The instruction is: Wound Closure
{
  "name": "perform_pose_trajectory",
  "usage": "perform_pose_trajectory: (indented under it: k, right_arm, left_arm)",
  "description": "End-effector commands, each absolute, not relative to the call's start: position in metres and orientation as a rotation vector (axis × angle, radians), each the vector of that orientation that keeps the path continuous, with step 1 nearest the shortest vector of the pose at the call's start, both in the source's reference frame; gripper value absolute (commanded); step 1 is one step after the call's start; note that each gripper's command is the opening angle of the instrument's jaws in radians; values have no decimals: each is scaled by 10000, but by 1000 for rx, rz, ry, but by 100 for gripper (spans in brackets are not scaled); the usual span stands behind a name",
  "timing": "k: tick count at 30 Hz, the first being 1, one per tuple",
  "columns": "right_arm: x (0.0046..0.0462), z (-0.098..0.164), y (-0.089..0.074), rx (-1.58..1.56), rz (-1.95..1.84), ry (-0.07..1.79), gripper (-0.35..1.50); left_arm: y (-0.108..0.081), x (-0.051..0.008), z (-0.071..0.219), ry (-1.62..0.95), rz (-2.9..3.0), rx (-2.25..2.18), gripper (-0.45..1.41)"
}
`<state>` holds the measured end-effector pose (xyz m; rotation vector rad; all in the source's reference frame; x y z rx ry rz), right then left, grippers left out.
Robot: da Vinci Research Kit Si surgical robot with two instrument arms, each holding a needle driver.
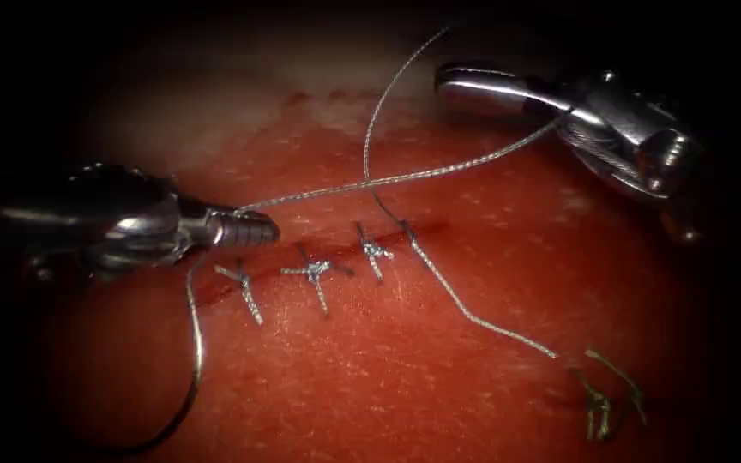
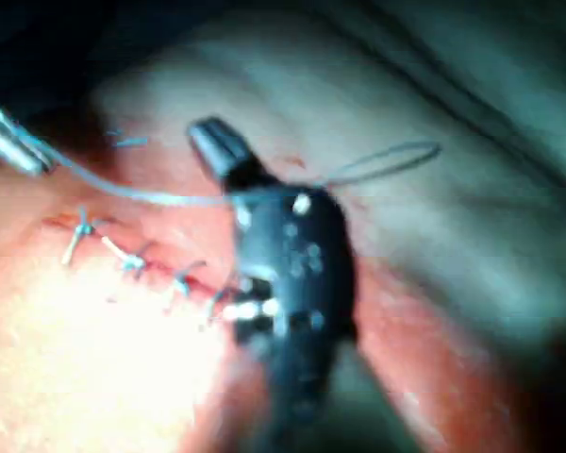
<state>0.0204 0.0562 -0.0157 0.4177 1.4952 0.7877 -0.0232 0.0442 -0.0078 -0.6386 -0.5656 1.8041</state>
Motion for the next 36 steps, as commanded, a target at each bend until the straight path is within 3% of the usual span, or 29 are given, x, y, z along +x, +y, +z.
perform_pose_trajectory:
  k: [1, 6, 12, 15, 23, 27, 28, 32, 34, 36]
  right_arm:
    - [211, -159, 571, 457, 767, 1525, -35]
    - [214, -164, 577, 549, 713, 1554, -35]
    - [226, -164, 577, 675, 599, 1558, -18]
    - [231, -167, 571, 751, 513, 1489, -8]
    - [235, -174, 537, 858, 286, 1293, -3]
    - [233, -170, 522, 891, 277, 1094, 26]
    - [232, -169, 515, 898, 280, 1015, 44]
    - [232, -167, 499, 908, 290, 869, 78]
    - [235, -167, 481, 922, 299, 760, 89]
    - [237, -167, 470, 945, 300, 713, 89]
  left_arm:
    - [438, -243, -55, -573, 1819, -619, -35]
    - [449, -254, -31, -564, 1848, -581, -35]
    - [471, -281, -2, -571, 1884, -534, -35]
    - [479, -288, 9, -579, 1896, -513, -35]
    - [493, -281, 17, -599, 1918, -484, -35]
    - [489, -278, 14, -600, 1929, -477, -35]
    - [486, -278, 12, -600, 1932, -474, -35]
    - [482, -277, 5, -597, 1935, -465, -35]
    - [480, -278, -2, -597, 1932, -465, -35]
    - [478, -279, -6, -600, 1931, -464, -35]
